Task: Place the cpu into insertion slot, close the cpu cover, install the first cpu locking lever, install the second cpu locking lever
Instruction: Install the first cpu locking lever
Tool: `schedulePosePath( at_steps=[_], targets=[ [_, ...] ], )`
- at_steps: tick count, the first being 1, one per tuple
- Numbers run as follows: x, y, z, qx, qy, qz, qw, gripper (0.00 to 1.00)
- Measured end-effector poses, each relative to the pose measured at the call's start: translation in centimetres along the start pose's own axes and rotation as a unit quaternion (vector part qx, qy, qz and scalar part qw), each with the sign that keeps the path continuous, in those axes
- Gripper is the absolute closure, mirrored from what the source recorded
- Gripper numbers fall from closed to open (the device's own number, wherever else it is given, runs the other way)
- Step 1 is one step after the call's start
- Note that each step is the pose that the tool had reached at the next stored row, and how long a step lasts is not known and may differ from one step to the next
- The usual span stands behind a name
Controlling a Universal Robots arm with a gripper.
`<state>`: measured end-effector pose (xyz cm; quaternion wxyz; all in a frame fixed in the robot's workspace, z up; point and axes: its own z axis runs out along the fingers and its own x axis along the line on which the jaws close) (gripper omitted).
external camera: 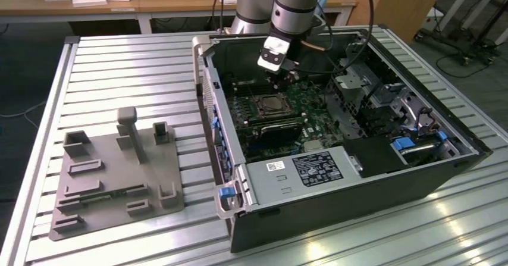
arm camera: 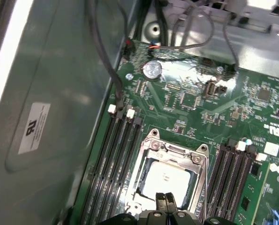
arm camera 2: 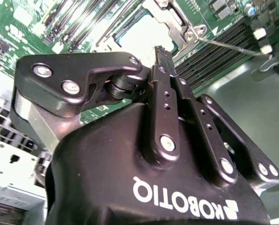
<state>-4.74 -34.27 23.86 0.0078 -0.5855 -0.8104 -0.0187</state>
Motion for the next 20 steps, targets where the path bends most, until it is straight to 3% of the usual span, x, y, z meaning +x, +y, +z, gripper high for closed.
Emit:
schedulePosePath(
  at_steps=[3,10,20],
  targets=[
    [0.00,0.00,0.04,0.0010,0.0006,-0.027,0.9996,0.90],
    [0.00,0.01,0.04,0.0026,0.0016,-0.075,0.9972,0.90],
    [-0.01,0.04,0.02,0.0029,0.0018,-0.085,0.9964,0.90]
  ],
)
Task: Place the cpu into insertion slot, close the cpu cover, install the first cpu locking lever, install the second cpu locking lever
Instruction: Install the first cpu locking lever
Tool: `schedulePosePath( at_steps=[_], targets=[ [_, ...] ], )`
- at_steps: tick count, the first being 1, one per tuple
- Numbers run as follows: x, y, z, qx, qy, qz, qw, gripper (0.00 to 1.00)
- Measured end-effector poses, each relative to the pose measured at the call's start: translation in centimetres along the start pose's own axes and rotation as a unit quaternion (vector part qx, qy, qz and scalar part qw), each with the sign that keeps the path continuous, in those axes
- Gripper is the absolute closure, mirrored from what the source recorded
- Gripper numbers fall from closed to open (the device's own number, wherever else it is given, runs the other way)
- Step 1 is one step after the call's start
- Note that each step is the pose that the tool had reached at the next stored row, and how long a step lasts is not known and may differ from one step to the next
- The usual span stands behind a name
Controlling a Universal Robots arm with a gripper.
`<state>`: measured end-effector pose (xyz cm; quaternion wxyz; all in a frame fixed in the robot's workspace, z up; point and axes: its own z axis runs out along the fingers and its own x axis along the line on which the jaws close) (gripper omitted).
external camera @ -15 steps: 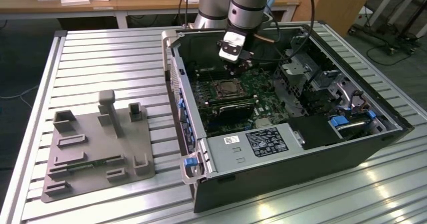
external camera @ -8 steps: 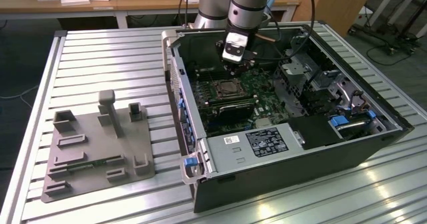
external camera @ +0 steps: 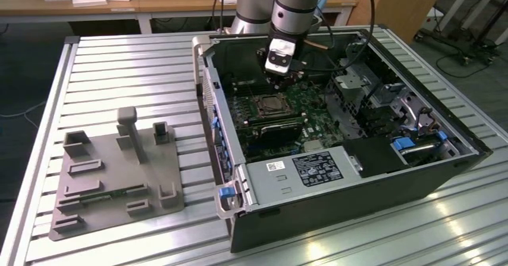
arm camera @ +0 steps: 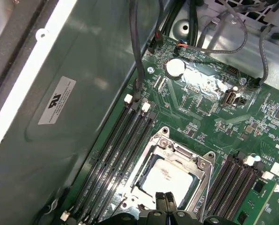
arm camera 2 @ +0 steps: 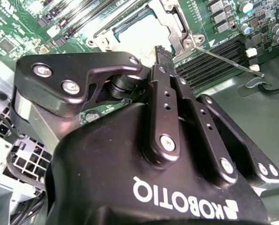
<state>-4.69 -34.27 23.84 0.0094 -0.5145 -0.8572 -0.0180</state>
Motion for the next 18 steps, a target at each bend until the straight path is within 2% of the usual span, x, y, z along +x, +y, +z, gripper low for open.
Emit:
schedulePosePath(
  at_steps=[4,9,14,18],
  targets=[
    [0.01,-0.02,0.00,0.0002,0.0001,-0.006,1.0000,0.90],
    [0.01,-0.02,0.03,0.0018,0.0011,-0.050,0.9987,0.90],
    [0.01,-0.02,0.05,0.0033,0.0020,-0.096,0.9954,0.90],
    [0.01,-0.03,0.07,0.0046,0.0028,-0.132,0.9913,0.90]
  ],
)
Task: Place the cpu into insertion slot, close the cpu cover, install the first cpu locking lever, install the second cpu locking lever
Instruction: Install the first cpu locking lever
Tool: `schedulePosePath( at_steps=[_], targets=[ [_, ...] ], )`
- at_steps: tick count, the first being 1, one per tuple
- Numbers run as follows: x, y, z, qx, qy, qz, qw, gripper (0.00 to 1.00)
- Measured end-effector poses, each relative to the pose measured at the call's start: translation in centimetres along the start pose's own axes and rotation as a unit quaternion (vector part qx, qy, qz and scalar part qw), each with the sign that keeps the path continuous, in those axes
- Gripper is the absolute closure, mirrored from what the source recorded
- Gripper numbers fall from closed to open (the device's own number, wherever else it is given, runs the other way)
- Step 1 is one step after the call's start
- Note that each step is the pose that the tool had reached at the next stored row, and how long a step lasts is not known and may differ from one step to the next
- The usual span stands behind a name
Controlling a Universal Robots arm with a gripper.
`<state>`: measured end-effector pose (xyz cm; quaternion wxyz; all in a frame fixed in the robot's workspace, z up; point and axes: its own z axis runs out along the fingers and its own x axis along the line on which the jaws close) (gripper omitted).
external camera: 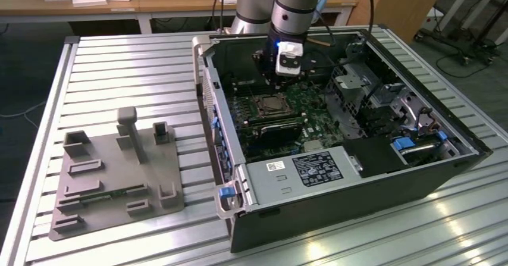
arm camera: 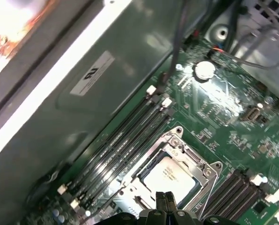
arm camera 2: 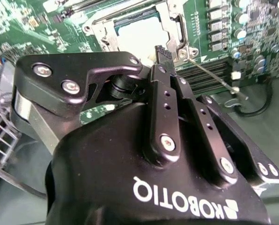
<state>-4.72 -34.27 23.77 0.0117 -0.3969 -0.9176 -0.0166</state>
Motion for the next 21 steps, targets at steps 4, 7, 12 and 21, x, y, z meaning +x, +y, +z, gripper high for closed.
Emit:
schedulePosePath(
  at_steps=[4,7,12,21],
  targets=[
    [0.57,-0.60,0.02,0.0003,0.0002,-0.009,1.0000,0.90],
    [1.00,-1.06,0.04,0.0003,0.0002,-0.010,0.9999,0.90],
    [1.10,-1.18,0.03,0.0004,0.0003,-0.013,0.9999,0.90],
    [1.16,-1.23,0.04,0.0004,0.0003,-0.013,0.9999,0.90]
  ],
)
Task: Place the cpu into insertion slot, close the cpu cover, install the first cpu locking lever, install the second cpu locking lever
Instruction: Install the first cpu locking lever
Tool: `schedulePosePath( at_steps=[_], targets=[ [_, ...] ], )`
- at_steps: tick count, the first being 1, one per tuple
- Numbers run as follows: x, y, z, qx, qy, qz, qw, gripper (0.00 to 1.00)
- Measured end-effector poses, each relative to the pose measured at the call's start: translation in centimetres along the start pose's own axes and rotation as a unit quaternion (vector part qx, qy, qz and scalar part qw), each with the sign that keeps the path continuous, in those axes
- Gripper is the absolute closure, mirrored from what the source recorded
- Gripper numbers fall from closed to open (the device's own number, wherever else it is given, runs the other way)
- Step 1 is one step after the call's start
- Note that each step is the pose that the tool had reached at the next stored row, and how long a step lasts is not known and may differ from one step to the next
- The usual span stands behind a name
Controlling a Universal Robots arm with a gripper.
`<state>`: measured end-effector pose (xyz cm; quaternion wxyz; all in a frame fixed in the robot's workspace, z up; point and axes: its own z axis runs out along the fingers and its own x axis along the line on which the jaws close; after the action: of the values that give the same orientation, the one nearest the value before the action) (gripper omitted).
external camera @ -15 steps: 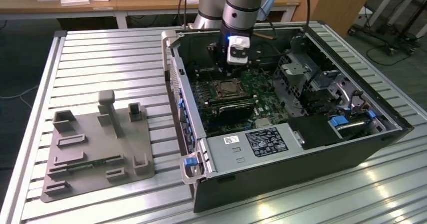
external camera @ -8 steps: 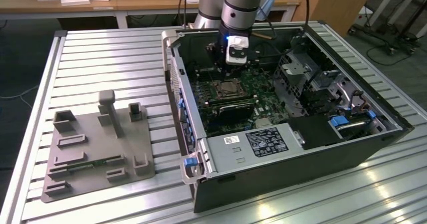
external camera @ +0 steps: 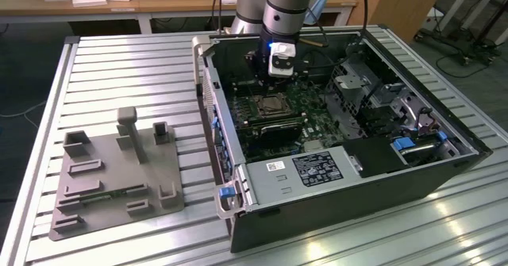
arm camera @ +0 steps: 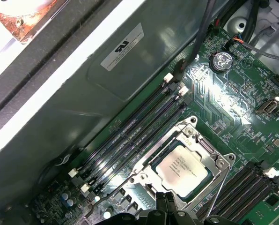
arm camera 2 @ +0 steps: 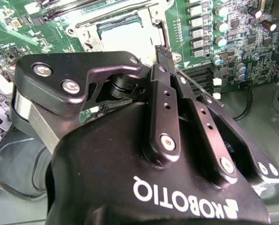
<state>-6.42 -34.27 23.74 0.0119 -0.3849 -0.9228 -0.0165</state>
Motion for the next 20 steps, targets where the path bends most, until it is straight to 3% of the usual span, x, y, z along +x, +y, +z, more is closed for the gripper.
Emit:
schedulePosePath(
  at_steps=[20],
  targets=[
    [0.16,-0.16,0.00,0.0000,0.0000,0.000,1.0000,0.90]
  ],
)
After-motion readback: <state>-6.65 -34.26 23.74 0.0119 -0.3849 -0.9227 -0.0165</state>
